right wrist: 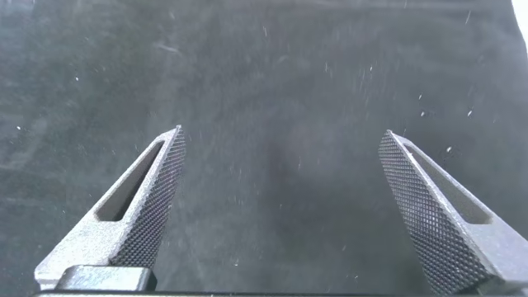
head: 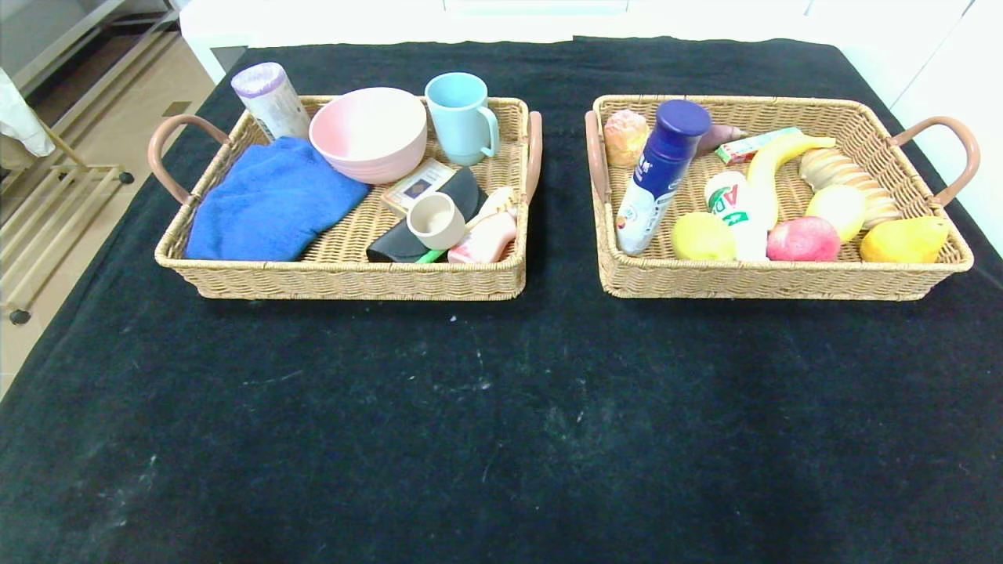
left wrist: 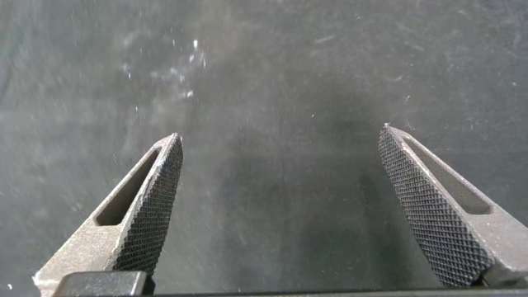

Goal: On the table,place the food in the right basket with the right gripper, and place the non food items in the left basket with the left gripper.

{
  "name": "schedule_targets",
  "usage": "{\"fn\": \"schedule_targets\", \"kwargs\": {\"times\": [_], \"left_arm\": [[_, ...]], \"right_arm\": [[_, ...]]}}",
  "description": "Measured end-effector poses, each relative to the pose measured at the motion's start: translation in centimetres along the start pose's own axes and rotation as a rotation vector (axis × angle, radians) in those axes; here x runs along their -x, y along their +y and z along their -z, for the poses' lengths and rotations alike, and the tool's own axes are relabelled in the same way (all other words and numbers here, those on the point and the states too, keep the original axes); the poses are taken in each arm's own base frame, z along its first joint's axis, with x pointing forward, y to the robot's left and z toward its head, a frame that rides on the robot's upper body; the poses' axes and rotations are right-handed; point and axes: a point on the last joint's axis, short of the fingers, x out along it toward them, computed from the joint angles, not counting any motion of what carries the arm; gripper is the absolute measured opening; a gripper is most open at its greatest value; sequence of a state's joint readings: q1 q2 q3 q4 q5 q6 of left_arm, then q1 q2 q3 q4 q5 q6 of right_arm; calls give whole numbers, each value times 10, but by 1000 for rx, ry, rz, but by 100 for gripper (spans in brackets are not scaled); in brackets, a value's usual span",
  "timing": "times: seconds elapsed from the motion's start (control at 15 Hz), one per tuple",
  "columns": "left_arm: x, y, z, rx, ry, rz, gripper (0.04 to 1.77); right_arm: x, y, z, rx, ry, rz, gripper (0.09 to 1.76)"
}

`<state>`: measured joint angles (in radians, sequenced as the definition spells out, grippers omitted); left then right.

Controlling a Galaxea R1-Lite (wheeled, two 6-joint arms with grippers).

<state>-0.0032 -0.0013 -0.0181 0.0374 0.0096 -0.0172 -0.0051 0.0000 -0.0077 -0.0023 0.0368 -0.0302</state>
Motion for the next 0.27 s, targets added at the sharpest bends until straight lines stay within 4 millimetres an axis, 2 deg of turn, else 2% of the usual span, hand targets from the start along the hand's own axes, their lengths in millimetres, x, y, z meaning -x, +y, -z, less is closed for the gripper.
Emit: {"fn": "schedule_targets", "kwargs": {"times": [0.27], "left_arm": [[0, 1, 0, 76, -8, -23, 172]], "right_arm": [[0, 0, 1, -32, 3, 19, 171]]}}
